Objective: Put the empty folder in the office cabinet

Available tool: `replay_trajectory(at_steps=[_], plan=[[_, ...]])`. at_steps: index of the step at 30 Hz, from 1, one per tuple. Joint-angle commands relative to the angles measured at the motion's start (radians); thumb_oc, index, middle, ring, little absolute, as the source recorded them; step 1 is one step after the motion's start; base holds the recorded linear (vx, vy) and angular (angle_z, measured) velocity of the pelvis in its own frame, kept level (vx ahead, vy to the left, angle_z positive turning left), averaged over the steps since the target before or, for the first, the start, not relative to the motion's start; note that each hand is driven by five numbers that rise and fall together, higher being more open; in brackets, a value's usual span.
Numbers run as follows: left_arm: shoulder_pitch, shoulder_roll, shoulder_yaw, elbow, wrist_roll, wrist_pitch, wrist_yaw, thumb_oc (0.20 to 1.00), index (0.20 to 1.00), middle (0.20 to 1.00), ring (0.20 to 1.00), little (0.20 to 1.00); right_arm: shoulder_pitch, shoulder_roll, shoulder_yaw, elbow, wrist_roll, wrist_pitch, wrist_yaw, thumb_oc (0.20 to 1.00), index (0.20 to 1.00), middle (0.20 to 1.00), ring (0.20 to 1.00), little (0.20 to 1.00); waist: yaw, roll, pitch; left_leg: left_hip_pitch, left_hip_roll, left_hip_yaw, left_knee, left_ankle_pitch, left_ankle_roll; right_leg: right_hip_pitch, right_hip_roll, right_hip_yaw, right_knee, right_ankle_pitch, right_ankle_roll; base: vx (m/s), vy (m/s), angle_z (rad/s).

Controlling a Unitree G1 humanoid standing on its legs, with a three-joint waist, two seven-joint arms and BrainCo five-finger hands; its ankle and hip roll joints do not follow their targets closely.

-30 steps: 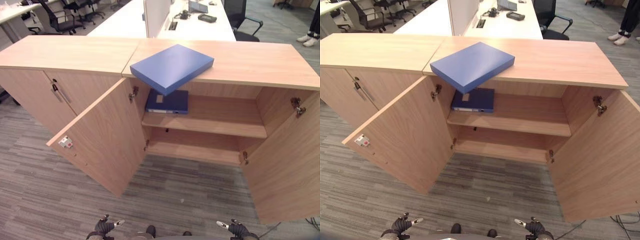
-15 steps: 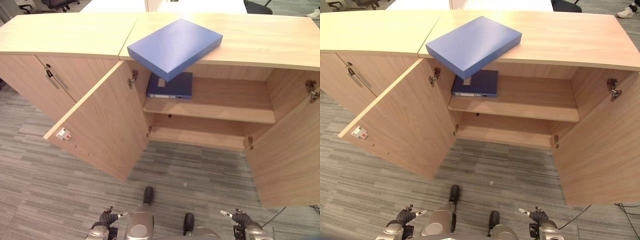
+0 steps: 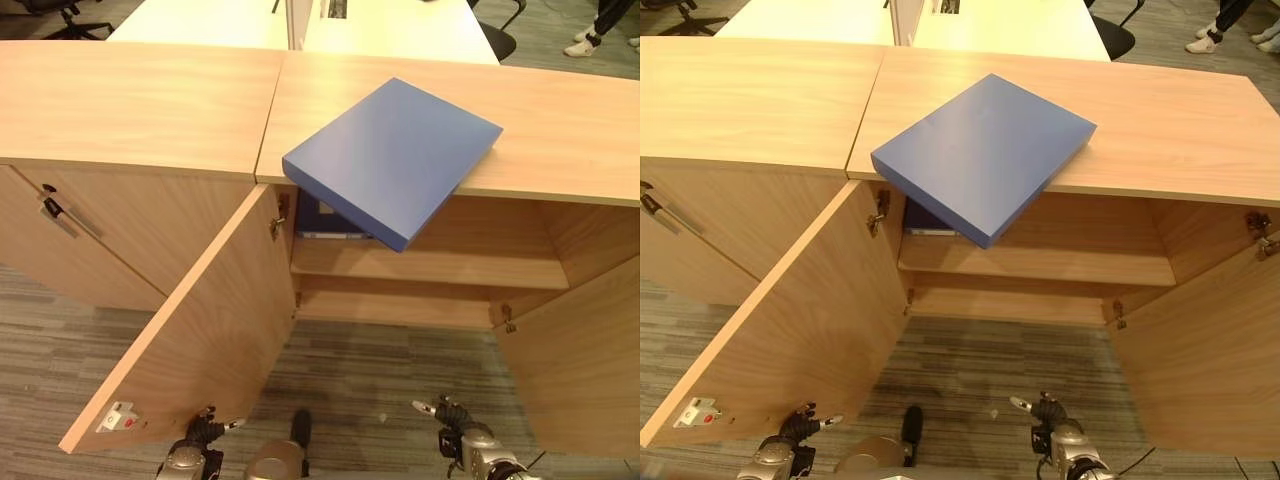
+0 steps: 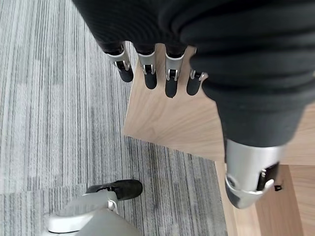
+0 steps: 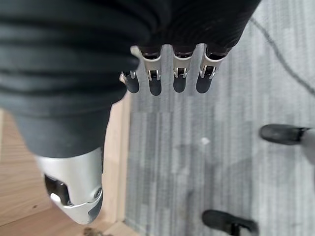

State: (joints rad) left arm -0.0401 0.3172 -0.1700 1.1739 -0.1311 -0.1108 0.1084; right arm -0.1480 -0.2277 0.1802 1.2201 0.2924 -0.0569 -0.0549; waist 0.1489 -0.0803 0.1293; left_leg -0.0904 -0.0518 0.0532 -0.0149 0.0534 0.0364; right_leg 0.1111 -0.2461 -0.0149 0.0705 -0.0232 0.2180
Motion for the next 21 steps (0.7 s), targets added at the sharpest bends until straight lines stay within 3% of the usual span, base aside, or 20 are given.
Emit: replay_trajectory(at_steps=[1,4,5,6,9,11,14,16,19,21], plan=[[-0.021,0.018,-0.005,-0.012,0.014,-0.01,0.022,1.0,1.0,1.0,1.0,1.0,-0.01,-0.04,0.028,-0.066,-0.015,-0.011,0.0,1.0,1.0,1.0,1.0,1.0,0.005,0.053,0.026,-0.093,0.077,-0.056,0.053,-0.025,-0.053,-0.044,0.093,-0.008,0.258,0.054,0.024,0.07,0.087,-0.35],[-0.03,0.027,-0.001,-0.009,0.017,-0.011,0.03,1.0,1.0,1.0,1.0,1.0,-0.01,-0.034,0.036,-0.075,-0.019,-0.012,-0.001,1.0,1.0,1.0,1.0,1.0,0.005,0.064,0.035,-0.055,0.094,-0.066,0.04,-0.042,-0.064,-0.052,0.021,-0.095,0.186,0.035,0.003,0.13,-0.086,-0.13],[-0.037,0.031,0.009,-0.004,0.009,-0.015,0.033,1.0,1.0,1.0,1.0,1.0,-0.008,-0.032,0.033,-0.075,-0.022,-0.011,-0.003,1.0,1.0,1.0,1.0,1.0,0.01,0.075,0.034,-0.033,0.132,-0.065,0.034,-0.063,-0.089,-0.06,-0.041,-0.171,0.085,0.006,-0.021,0.2,-0.213,-0.06],[-0.039,0.031,0.011,-0.002,0.006,-0.015,0.034,1.0,1.0,1.0,1.0,1.0,-0.009,-0.033,0.031,-0.074,-0.023,-0.01,-0.004,1.0,1.0,1.0,1.0,1.0,0.005,0.077,0.035,-0.024,0.142,-0.067,0.034,-0.069,-0.096,-0.071,-0.057,-0.182,0.059,0.012,-0.021,0.16,-0.172,-0.16],[-0.042,0.026,0.011,0.009,0.0,-0.015,0.039,1.0,1.0,1.0,1.0,1.0,-0.012,-0.035,0.023,-0.07,-0.019,-0.005,-0.004,1.0,1.0,1.0,1.0,1.0,-0.021,0.078,0.043,0.002,0.153,-0.083,0.031,-0.084,-0.107,-0.121,-0.081,-0.144,0.019,0.045,-0.011,0.17,-0.166,-0.02],[-0.041,0.026,0.009,0.016,0.011,-0.018,0.044,1.0,1.0,1.0,1.0,1.0,-0.004,-0.038,0.005,-0.061,-0.009,0.0,-0.004,1.0,1.0,1.0,1.0,1.0,-0.054,0.069,0.054,0.033,0.16,-0.107,0.026,-0.099,-0.13,-0.152,-0.112,-0.062,-0.02,0.121,0.022,0.14,-0.232,0.24],[-0.041,0.025,0.01,0.025,0.016,-0.02,0.046,1.0,1.0,1.0,1.0,1.0,0.003,-0.036,-0.001,-0.057,-0.011,0.001,-0.003,1.0,1.0,1.0,1.0,1.0,-0.067,0.069,0.056,0.045,0.175,-0.12,0.02,-0.102,-0.146,-0.16,-0.126,-0.024,-0.018,0.151,0.034,0.07,-0.237,0.58],[-0.039,0.025,0.014,0.032,0.016,-0.022,0.05,1.0,1.0,1.0,1.0,1.0,0.018,-0.037,-0.005,-0.051,-0.014,0.002,0.001,1.0,1.0,1.0,1.0,1.0,-0.071,0.065,0.053,0.055,0.187,-0.135,0.022,-0.101,-0.172,-0.139,-0.125,0.012,-0.016,0.135,0.037,0.08,-0.39,0.38],[-0.027,0.015,0.03,0.052,-0.001,-0.023,0.052,1.0,1.0,1.0,1.0,1.0,0.024,-0.041,0.007,-0.042,-0.038,0.004,0.001,1.0,1.0,1.0,1.0,1.0,-0.057,0.076,0.034,0.07,0.231,-0.136,0.005,-0.086,-0.198,-0.103,-0.108,-0.053,-0.043,0.073,0.04,0.06,-0.367,0.0],[-0.015,0.005,0.035,0.058,-0.01,-0.024,0.053,1.0,1.0,1.0,1.0,1.0,0.027,-0.05,0.021,-0.045,-0.051,0.004,0.005,1.0,1.0,1.0,1.0,1.0,-0.058,0.093,0.033,0.074,0.269,-0.154,0.0,-0.057,-0.22,-0.074,-0.067,-0.067,-0.063,0.033,0.019,0.03,-0.358,0.12]])
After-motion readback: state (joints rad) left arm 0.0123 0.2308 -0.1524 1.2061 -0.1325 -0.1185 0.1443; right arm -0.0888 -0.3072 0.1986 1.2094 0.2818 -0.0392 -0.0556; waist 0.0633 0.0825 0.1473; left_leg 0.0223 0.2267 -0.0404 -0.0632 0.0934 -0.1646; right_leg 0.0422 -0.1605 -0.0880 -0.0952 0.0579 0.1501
